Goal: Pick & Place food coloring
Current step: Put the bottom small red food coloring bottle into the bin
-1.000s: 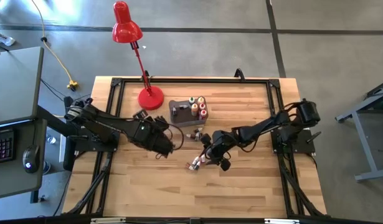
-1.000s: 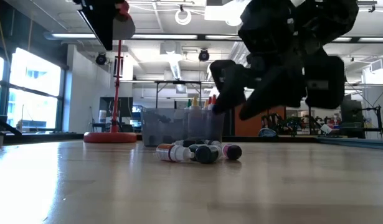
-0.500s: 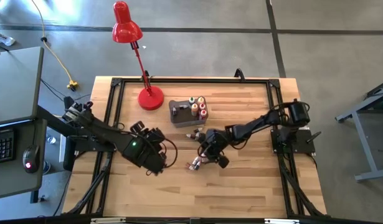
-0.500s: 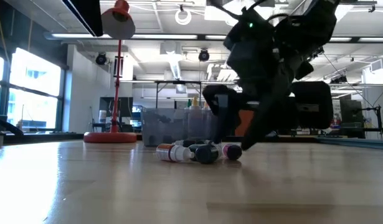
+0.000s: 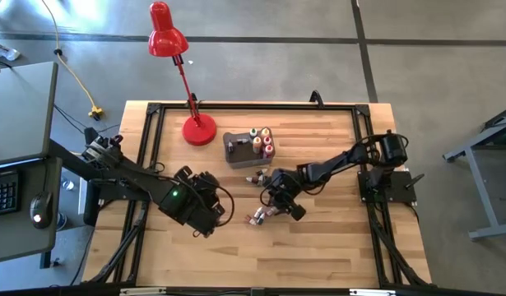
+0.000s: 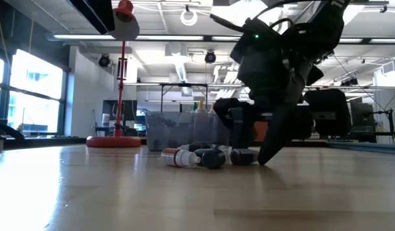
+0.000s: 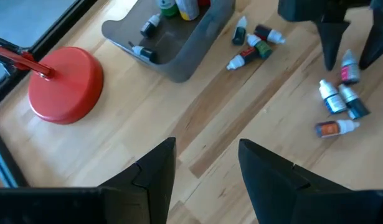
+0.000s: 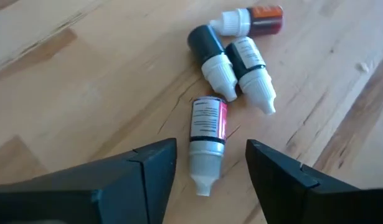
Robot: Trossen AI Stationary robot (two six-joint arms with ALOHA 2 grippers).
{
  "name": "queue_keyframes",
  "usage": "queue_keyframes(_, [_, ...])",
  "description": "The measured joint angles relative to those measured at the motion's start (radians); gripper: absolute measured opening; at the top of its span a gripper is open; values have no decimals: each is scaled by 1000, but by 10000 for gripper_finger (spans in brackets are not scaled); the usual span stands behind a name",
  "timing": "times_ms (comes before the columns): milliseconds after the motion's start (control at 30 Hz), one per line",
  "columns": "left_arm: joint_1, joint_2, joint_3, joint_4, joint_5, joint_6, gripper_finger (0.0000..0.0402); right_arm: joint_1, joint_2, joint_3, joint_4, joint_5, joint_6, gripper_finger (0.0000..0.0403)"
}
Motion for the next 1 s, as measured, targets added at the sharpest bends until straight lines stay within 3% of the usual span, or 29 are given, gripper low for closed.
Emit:
queue_keyframes(400, [0, 0, 0, 21, -37, -7, 169, 5, 0, 0, 21, 59, 73, 65])
queue_keyframes(667, [0, 0, 0, 21, -37, 12, 169, 3, -10, -1, 88, 86, 123, 75])
queue_keyframes(800, [0, 0, 0, 22, -66, 19, 169, 0, -55, 2, 200, 292, 100, 89])
queue_keyframes(1000, [0, 0, 0, 22, -87, 51, 170, -84, -122, 3, 416, 560, 7, 73])
